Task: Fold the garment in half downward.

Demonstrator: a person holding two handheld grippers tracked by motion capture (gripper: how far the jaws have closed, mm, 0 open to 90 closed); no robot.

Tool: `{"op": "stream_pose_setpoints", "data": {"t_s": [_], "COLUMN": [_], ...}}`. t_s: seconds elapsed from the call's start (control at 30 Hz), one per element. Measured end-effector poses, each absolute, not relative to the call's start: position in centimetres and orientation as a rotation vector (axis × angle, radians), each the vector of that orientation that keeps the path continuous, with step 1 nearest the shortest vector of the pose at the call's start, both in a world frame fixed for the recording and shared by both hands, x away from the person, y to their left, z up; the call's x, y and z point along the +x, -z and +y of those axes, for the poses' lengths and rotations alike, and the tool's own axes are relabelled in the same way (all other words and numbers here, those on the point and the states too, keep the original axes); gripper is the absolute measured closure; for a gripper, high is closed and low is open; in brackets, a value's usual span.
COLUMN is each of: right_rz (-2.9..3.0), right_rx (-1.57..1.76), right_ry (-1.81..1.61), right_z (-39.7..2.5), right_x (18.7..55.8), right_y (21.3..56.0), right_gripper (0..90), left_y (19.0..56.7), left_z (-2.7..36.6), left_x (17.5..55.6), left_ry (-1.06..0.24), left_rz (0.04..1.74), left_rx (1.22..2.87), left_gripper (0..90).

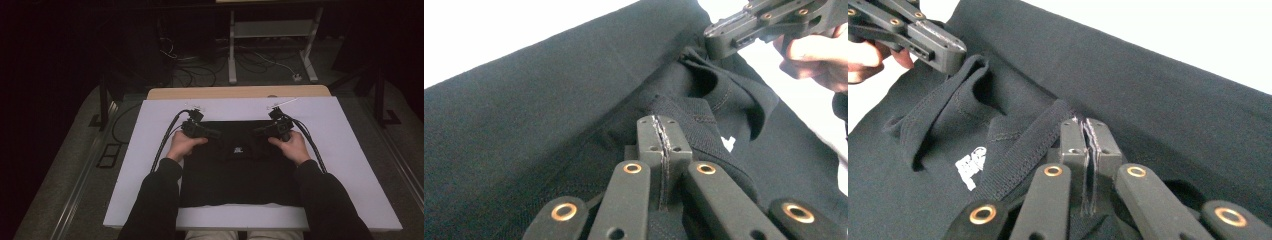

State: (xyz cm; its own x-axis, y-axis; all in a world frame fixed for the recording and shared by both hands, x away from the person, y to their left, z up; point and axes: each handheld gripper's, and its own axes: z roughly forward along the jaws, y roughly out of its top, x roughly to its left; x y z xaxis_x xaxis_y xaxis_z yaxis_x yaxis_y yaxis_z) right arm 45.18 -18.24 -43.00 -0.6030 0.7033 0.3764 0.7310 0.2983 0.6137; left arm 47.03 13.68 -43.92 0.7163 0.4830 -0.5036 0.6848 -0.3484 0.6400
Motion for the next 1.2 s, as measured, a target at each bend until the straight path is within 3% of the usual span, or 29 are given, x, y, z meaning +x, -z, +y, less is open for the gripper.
{"op": "stream_pose_setpoints", "data": {"t_s": [1.2], "right_rz": [-2.527], "right_rx": [-1.416], "right_ry": [1.351], "right_z": [-21.4], "right_x": [43.5], "right_y": [37.6], "right_gripper": [86.5], "left_y": [38.2], "left_z": [15.4], "left_x": [45.7], "left_ry": [0.146], "left_rz": [0.941], "left_rx": [2.010], "left_gripper": [88.6]}}
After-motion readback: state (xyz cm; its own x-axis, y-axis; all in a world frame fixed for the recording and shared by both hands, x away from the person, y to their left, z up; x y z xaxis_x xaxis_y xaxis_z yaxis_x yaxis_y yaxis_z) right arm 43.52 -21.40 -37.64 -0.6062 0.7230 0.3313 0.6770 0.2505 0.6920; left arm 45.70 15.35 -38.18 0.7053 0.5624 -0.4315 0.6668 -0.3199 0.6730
